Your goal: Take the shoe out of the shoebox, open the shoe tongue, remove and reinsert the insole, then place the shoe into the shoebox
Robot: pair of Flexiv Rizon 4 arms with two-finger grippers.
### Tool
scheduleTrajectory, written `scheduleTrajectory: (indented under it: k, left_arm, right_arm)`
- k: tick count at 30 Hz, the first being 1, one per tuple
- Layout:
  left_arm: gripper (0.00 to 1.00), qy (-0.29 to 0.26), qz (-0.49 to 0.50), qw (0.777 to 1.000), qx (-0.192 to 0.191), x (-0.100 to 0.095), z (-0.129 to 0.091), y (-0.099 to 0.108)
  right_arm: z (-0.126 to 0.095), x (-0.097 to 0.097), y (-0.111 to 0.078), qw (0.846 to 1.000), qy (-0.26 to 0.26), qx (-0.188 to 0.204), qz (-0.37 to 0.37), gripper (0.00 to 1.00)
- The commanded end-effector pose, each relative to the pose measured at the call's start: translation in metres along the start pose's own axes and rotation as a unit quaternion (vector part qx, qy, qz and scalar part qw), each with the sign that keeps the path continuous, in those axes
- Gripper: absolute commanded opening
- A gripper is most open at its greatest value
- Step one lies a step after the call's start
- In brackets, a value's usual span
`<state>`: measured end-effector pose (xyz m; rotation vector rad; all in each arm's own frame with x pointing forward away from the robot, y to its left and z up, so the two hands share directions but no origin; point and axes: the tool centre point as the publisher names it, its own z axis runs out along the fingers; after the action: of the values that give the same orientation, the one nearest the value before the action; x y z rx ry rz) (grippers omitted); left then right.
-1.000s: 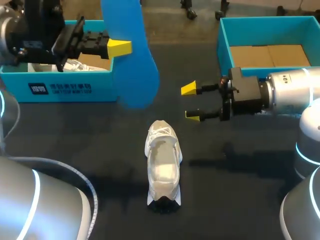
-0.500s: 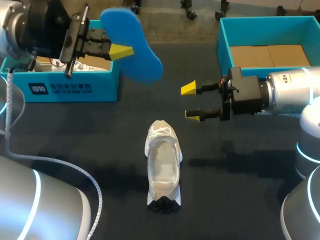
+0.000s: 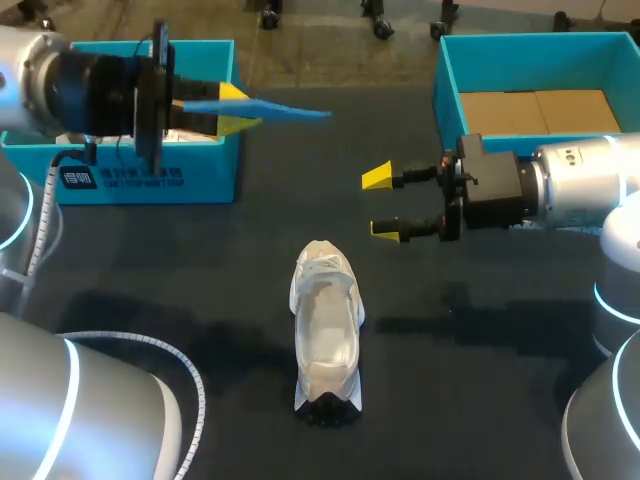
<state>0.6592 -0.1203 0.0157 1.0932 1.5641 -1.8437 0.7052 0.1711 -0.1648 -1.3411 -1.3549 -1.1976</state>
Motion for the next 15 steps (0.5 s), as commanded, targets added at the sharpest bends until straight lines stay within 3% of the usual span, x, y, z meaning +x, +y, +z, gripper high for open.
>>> scheduleTrajectory:
  k: [1, 2, 7, 11, 15]
  left_arm:
    - [0.00, 0.008, 0.118, 0.992, -0.034, 0.021, -0.008, 0.014]
    - [0.00, 0.011, 0.118, 0.992, -0.053, 0.025, -0.009, 0.018]
    - [0.00, -0.004, 0.152, 0.986, -0.074, 0.038, -0.015, 0.043]
    - [0.00, -0.054, 0.141, 0.987, -0.046, 0.043, -0.021, 0.060]
    - [0.00, -0.054, 0.141, 0.987, -0.046, 0.043, -0.021, 0.060]
  right_arm:
    - [0.003, -0.001, 0.000, 1.000, 0.000, -0.001, 0.000, 1.00]
    - [0.003, -0.001, 0.000, 1.000, 0.000, -0.001, 0.000, 1.00]
    - [0.003, -0.001, 0.000, 1.000, 0.000, -0.001, 0.000, 1.00]
    - [0.003, -0.001, 0.000, 1.000, 0.000, -0.001, 0.000, 1.00]
    - [0.003, -0.001, 0.000, 1.000, 0.000, -0.001, 0.000, 1.00]
